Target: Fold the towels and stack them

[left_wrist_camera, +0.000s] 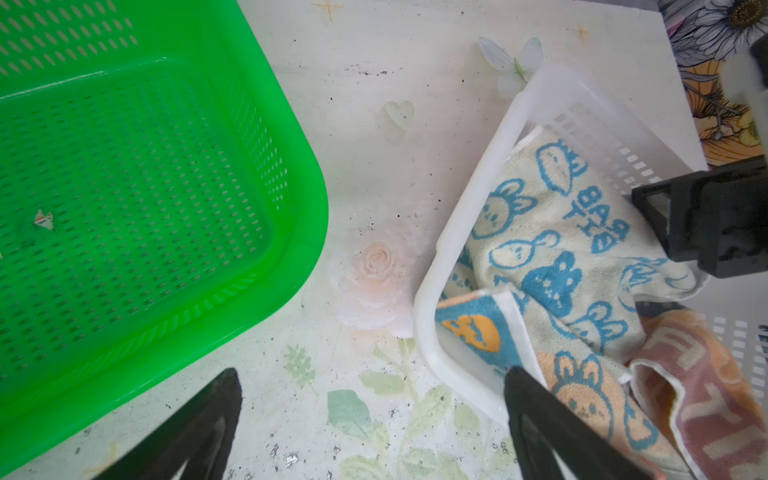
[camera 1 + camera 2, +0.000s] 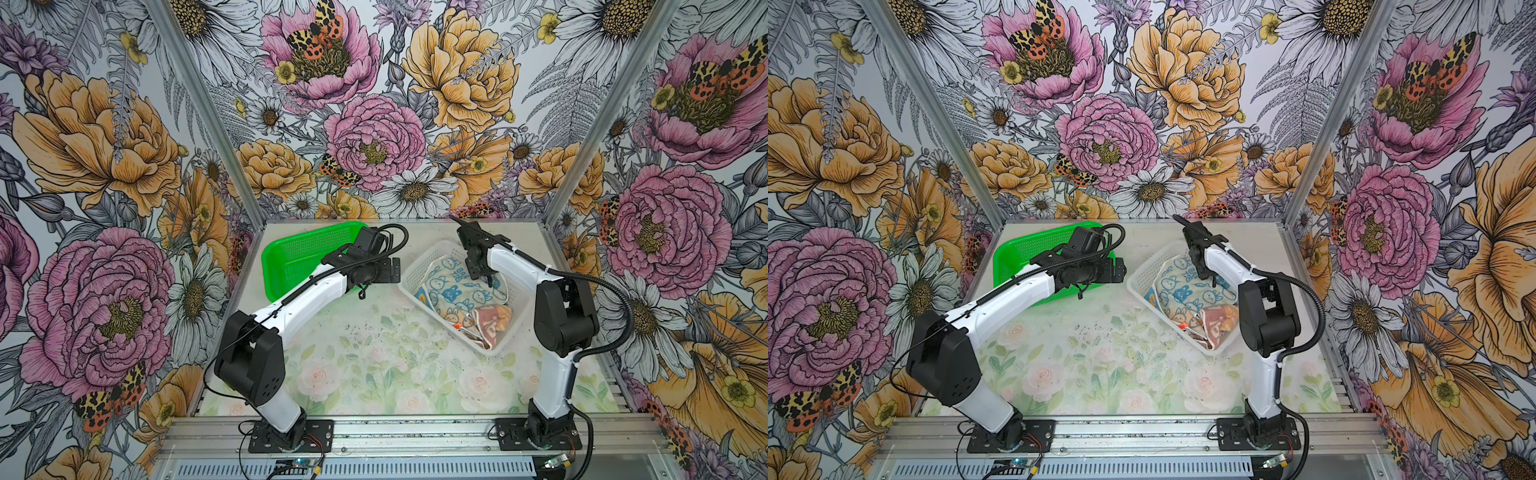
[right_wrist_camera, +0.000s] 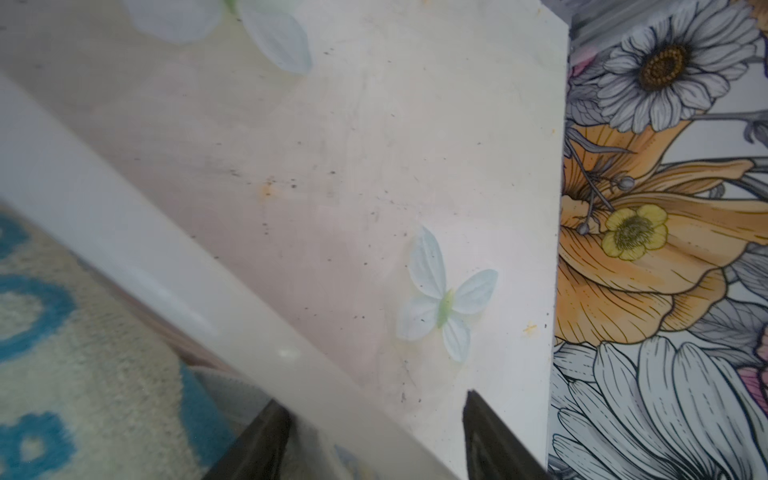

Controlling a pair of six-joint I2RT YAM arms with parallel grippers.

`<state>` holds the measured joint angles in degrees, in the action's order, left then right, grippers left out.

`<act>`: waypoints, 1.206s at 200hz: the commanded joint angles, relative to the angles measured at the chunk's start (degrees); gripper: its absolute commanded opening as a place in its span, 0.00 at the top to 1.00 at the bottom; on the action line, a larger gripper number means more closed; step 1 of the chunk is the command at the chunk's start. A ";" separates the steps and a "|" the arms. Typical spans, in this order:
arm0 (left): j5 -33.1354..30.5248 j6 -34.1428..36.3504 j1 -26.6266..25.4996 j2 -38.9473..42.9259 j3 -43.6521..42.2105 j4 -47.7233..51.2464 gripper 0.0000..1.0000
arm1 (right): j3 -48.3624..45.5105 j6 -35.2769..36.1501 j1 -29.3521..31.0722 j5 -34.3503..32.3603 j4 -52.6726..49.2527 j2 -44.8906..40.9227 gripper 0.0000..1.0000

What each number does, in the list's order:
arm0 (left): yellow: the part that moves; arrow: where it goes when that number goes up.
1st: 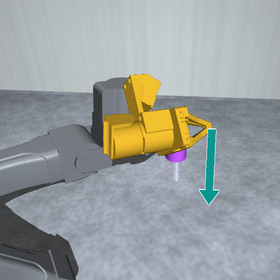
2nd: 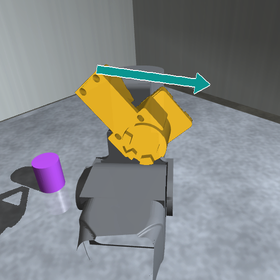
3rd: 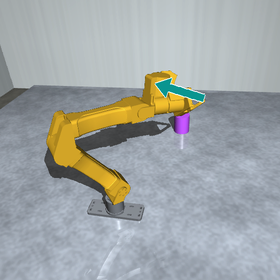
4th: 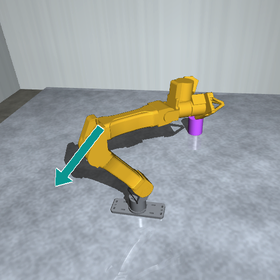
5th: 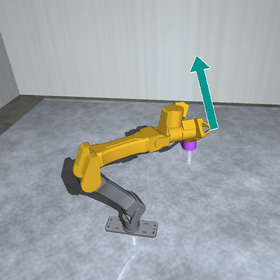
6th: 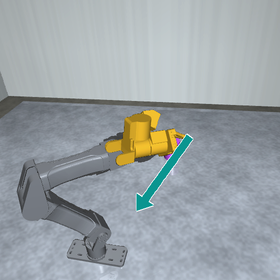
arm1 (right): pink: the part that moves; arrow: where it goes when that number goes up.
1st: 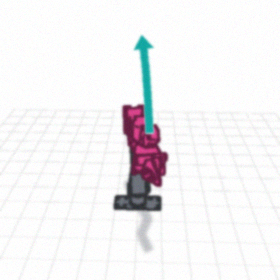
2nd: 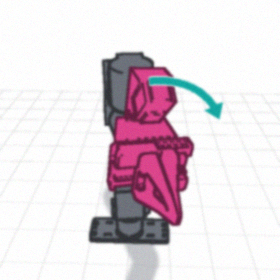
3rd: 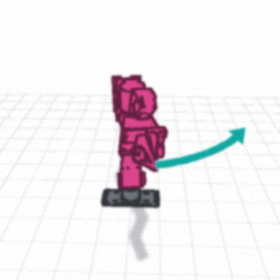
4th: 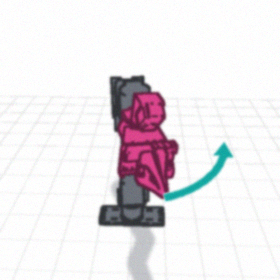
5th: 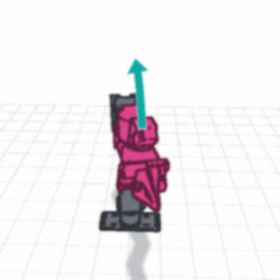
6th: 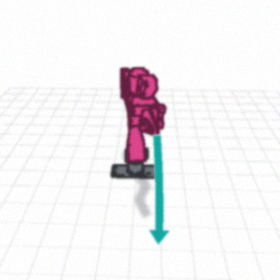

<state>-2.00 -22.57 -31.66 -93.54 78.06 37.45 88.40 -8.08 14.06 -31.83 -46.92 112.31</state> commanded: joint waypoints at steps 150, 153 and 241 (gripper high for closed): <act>1.39 1.40 4.15 2.96 1.15 -0.54 0.01 | -4.71 -12.26 9.10 28.00 -0.76 -12.94 0.17; 1.39 1.43 4.26 3.05 1.11 -0.54 0.01 | -4.91 -12.32 9.55 28.16 -0.85 -12.64 0.18; 1.20 1.47 5.06 6.90 -2.04 -0.54 0.01 | -6.68 -10.80 13.42 18.12 -0.75 -5.50 0.67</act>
<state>-1.48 -22.13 -27.42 -88.18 77.45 37.41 81.62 -20.34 28.14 -8.60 -47.79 105.56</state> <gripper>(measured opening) 0.987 0.383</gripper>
